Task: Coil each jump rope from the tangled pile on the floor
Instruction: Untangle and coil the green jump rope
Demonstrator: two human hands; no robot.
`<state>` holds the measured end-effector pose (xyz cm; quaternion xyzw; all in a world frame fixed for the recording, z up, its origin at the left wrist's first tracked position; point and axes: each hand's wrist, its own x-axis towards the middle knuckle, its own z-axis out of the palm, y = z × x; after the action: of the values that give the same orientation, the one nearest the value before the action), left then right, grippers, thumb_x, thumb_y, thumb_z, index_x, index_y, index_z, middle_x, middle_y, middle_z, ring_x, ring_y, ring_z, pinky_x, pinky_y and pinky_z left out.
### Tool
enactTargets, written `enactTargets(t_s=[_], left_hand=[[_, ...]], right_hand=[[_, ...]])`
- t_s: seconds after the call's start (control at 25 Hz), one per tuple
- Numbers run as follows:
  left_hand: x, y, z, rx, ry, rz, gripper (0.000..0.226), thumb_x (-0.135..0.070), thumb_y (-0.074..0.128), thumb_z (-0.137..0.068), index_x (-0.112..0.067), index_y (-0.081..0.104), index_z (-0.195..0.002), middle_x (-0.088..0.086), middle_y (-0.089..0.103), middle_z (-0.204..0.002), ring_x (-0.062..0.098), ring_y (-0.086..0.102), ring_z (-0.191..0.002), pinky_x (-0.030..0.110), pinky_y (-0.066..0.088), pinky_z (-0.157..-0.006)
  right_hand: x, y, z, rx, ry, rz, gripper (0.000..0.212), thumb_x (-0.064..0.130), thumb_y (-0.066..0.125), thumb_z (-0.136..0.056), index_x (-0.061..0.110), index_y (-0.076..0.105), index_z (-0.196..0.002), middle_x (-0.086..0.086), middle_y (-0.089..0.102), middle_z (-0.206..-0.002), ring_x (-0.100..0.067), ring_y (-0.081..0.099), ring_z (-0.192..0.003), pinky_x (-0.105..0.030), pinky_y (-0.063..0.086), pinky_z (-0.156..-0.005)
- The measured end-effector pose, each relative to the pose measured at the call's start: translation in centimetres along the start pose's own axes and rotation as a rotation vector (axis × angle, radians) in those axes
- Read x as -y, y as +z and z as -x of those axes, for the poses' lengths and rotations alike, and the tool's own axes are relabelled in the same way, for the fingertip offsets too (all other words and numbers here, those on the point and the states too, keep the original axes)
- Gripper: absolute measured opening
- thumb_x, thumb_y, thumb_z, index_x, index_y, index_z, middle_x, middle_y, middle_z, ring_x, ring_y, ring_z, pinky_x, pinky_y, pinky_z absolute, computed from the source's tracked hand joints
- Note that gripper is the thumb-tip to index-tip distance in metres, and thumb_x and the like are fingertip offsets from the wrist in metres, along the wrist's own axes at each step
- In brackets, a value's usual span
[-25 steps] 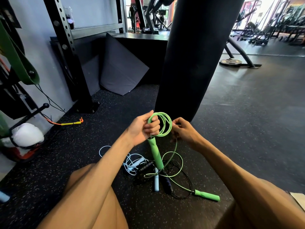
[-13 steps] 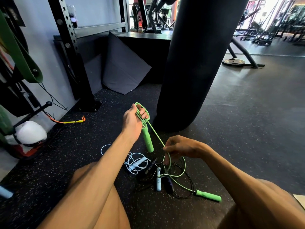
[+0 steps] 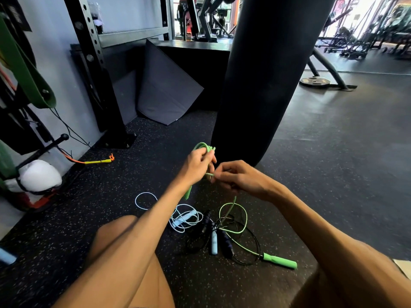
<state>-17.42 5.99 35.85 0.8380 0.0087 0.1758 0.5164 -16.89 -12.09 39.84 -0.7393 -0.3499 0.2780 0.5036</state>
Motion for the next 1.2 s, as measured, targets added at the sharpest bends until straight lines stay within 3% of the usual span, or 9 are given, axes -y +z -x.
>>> enactTargets(t_s=[0.2, 0.36, 0.44, 0.56, 0.68, 0.8, 0.88, 1.04, 1.2], left_hand=[[-0.2, 0.6, 0.1, 0.346, -0.146, 0.144, 0.048, -0.031, 0.038, -0.105, 0.004, 0.058, -0.079, -0.003, 0.038, -0.037, 0.01, 0.03, -0.031, 0.023, 0.023, -0.041], [-2.0, 0.4, 0.9, 0.517, -0.252, 0.385, 0.049, -0.037, 0.038, -0.103, -0.011, 0.048, -0.063, -0.004, 0.024, -0.041, 0.01, 0.017, -0.037, 0.029, 0.014, -0.046], [-2.3, 0.1, 1.1, 0.556, -0.271, 0.546, 0.045, -0.033, 0.039, -0.104, -0.016, 0.041, -0.062, -0.005, 0.021, -0.042, 0.01, 0.014, -0.038, 0.031, 0.012, -0.048], [-2.3, -0.3, 0.8, 0.495, -0.341, 0.783, 0.043, -0.032, 0.037, -0.104, -0.017, 0.04, -0.063, -0.007, 0.02, -0.043, 0.009, 0.013, -0.038, 0.03, 0.011, -0.05], [-2.1, -1.1, 0.3, 0.389, -0.352, 0.997, 0.041, -0.034, 0.036, -0.104, -0.016, 0.04, -0.067, -0.009, 0.021, -0.043, 0.007, 0.016, -0.037, 0.026, 0.016, -0.048], [-1.9, -1.8, 0.1, 0.309, -0.338, 1.123, 0.041, -0.035, 0.036, -0.104, -0.017, 0.044, -0.068, -0.009, 0.021, -0.045, 0.007, 0.015, -0.04, 0.023, 0.022, -0.047], [-1.9, -1.9, 0.2, 0.285, -0.336, 1.156, 0.041, -0.036, 0.036, -0.104, -0.017, 0.045, -0.069, -0.009, 0.021, -0.046, 0.007, 0.017, -0.04, 0.022, 0.025, -0.046], [-1.9, -2.2, 0.1, 0.183, -0.33, 1.134, 0.043, -0.035, 0.033, -0.105, -0.017, 0.044, -0.068, -0.009, 0.02, -0.045, 0.007, 0.015, -0.039, 0.024, 0.018, -0.048], [-1.3, -3.4, -0.5, -0.03, -0.311, 1.155, 0.044, -0.035, 0.031, -0.106, -0.017, 0.042, -0.067, -0.008, 0.021, -0.044, 0.007, 0.015, -0.038, 0.023, 0.019, -0.045]], right_hand=[[0.2, -2.4, -0.1, -0.32, -0.149, 0.284, 0.021, 0.02, 0.059, -0.098, 0.004, 0.07, -0.09, 0.003, 0.057, -0.065, -0.002, 0.048, -0.054, -0.017, 0.038, -0.052], [-1.2, -3.0, -0.7, -0.45, -0.186, 0.291, 0.017, 0.026, 0.063, -0.094, 0.009, 0.064, -0.093, -0.008, 0.068, -0.078, -0.016, 0.06, -0.065, -0.031, 0.049, -0.06], [-2.3, -2.7, -1.1, -0.487, -0.132, 0.228, 0.028, 0.033, 0.062, -0.095, 0.005, 0.058, -0.092, -0.007, 0.06, -0.071, -0.017, 0.052, -0.061, -0.033, 0.044, -0.057], [-3.6, -1.9, -1.6, -0.457, -0.003, 0.078, 0.046, 0.046, 0.049, -0.1, 0.0, 0.057, -0.092, -0.008, 0.054, -0.073, -0.018, 0.05, -0.068, -0.036, 0.042, -0.065], [-4.7, -1.5, -1.5, -0.262, 0.159, -0.176, 0.034, 0.025, 0.036, -0.106, -0.004, 0.055, -0.104, -0.032, 0.067, -0.092, -0.03, 0.064, -0.08, -0.035, 0.051, -0.072], [-5.5, -1.1, -1.3, -0.15, 0.262, -0.076, 0.003, 0.007, 0.052, -0.098, 0.007, 0.052, -0.101, -0.028, 0.07, -0.101, -0.025, 0.063, -0.083, -0.028, 0.047, -0.067], [-6.3, -0.7, -1.3, -0.102, 0.279, 0.074, 0.011, 0.008, 0.063, -0.092, 0.009, 0.056, -0.1, -0.02, 0.068, -0.097, -0.023, 0.059, -0.081, -0.028, 0.047, -0.064], [-6.2, -0.7, -1.3, -0.158, 0.276, 0.218, 0.01, 0.012, 0.064, -0.093, 0.012, 0.056, -0.088, -0.028, 0.071, -0.094, -0.04, 0.069, -0.079, -0.046, 0.056, -0.067], [-2.8, -1.7, -0.7, -0.289, 0.202, -0.21, 0.009, 0.006, 0.052, -0.099, -0.003, 0.054, -0.1, -0.022, 0.064, -0.073, -0.027, 0.066, -0.053, -0.03, 0.053, -0.046]])
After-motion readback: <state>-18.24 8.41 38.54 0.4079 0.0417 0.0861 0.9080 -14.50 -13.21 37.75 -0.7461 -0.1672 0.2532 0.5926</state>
